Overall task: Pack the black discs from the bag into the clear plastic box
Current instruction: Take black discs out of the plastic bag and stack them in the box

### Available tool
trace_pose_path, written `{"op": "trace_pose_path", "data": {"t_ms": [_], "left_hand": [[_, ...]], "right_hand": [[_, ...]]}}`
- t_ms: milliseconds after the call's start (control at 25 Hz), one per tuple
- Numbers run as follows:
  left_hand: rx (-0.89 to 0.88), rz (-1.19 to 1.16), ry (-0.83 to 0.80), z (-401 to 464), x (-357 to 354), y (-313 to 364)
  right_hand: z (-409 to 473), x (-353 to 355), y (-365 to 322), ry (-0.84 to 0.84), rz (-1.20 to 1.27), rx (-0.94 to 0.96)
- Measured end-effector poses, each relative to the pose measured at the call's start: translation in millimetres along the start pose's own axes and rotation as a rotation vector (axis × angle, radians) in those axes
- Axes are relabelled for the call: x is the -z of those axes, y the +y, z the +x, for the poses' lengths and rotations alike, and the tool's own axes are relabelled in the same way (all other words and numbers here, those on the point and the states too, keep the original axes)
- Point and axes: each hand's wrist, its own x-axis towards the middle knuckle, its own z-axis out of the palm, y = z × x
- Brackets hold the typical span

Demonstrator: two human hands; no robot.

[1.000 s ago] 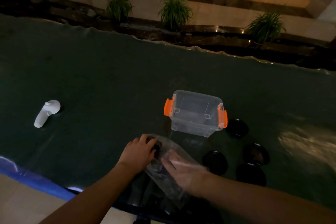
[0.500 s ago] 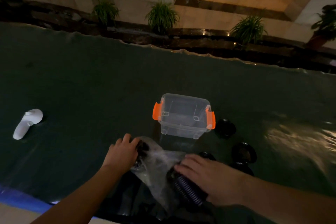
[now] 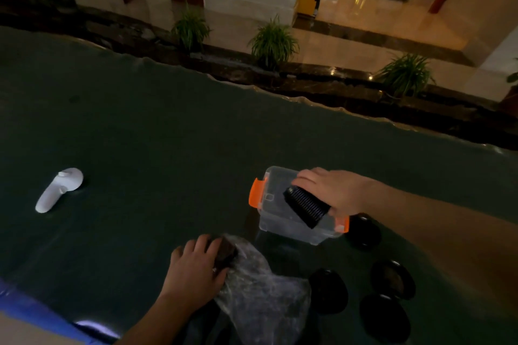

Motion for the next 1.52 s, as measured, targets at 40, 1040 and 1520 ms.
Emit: {"op": "trace_pose_path", "data": {"t_ms": [40, 1040, 1520], "left_hand": [[0.006, -0.006, 0.006, -3, -1, 0], [0.099, -0.108, -0.013, -4, -14, -6], [0.103, -0.149, -0.019, -4, -5, -7]], "right_hand": [[16, -5, 4, -0.030, -0.027, 0.018], [84, -120, 15, -0.054, 0.007, -0.100], [28, -55, -9, 0.088, 0.193, -0.366]]}}
